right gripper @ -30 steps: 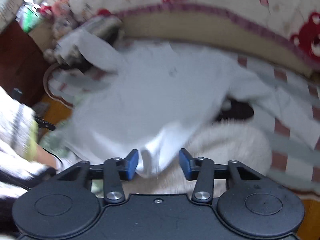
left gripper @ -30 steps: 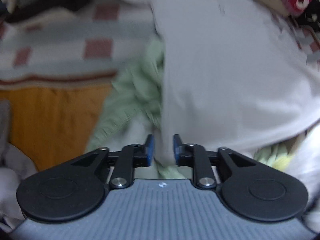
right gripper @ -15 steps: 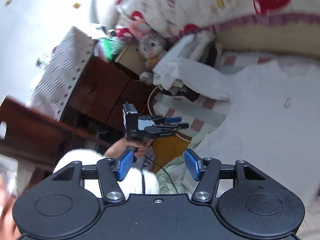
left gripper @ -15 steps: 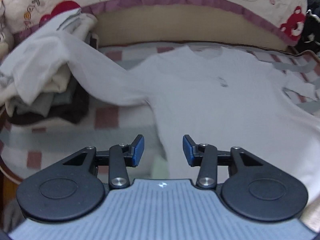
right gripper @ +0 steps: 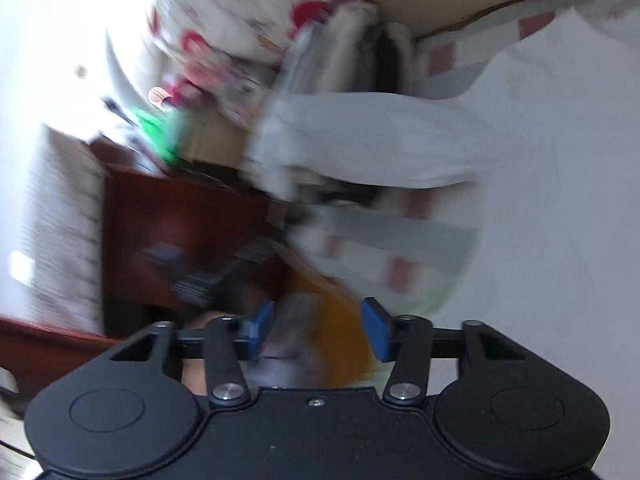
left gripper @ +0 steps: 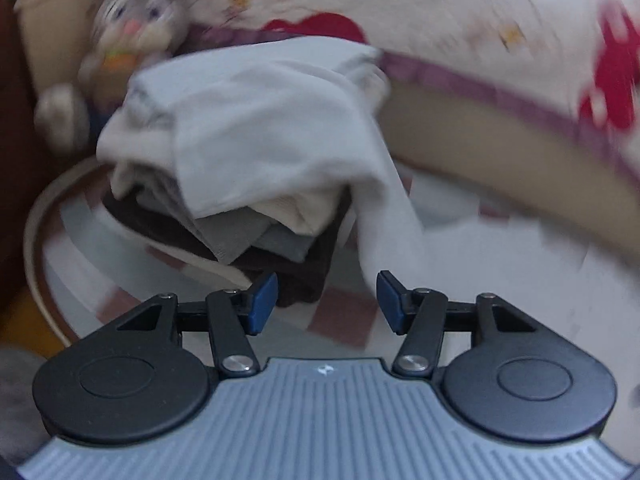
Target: Fold clothes
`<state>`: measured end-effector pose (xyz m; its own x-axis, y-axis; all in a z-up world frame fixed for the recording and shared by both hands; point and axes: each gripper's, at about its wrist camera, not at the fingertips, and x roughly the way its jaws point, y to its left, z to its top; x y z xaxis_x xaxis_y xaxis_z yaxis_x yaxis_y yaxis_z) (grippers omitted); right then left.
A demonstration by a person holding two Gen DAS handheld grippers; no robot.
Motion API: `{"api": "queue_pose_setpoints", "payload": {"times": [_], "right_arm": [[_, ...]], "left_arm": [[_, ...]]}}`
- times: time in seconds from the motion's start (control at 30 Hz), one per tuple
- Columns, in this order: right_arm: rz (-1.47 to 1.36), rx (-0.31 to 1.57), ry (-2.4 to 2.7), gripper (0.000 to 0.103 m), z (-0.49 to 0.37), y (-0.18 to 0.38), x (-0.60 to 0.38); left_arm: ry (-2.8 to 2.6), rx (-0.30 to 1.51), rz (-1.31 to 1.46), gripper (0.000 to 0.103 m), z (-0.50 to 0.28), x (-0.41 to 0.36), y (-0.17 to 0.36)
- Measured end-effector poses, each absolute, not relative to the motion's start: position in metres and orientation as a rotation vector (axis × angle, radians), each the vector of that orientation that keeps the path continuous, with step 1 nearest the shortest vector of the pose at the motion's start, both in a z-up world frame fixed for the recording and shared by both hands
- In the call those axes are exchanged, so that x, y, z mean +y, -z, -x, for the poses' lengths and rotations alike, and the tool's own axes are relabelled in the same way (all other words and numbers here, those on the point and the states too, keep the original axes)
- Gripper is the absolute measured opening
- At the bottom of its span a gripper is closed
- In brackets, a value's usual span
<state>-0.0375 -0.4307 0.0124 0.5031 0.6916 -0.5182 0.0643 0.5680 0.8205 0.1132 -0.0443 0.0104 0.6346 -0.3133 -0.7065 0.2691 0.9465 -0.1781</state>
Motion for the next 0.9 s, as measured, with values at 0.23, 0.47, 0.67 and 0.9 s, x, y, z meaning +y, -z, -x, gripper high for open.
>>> {"api": "queue_pose_setpoints", "payload": {"times": [0.23, 0.47, 0.67, 0.9], "right_arm": [[-0.034, 0.959, -0.389, 0.052, 0.026, -0.012, -0.37], [0.206, 0.771, -0.442, 0.052, 0.022, 0.018, -0.347], [0.088, 0.832, -0.37, 0.052, 0.015, 0.06, -0.372], [-0.016, 0.989, -0.191, 0.052, 0.014, 0.068, -0.426]], "left_arm": [[0.398, 0.732, 0.65, 0.056, -0.15, 0.022, 0.029], [0.308, 0.722, 0.841, 0.057, -0.173, 0.035, 0.057], [0.258, 0.705, 0.742, 0.047, -0.18, 0.029, 0.043], [0.218, 0.531, 0.358, 0.005, -0.153, -0.007, -0.005]]}}
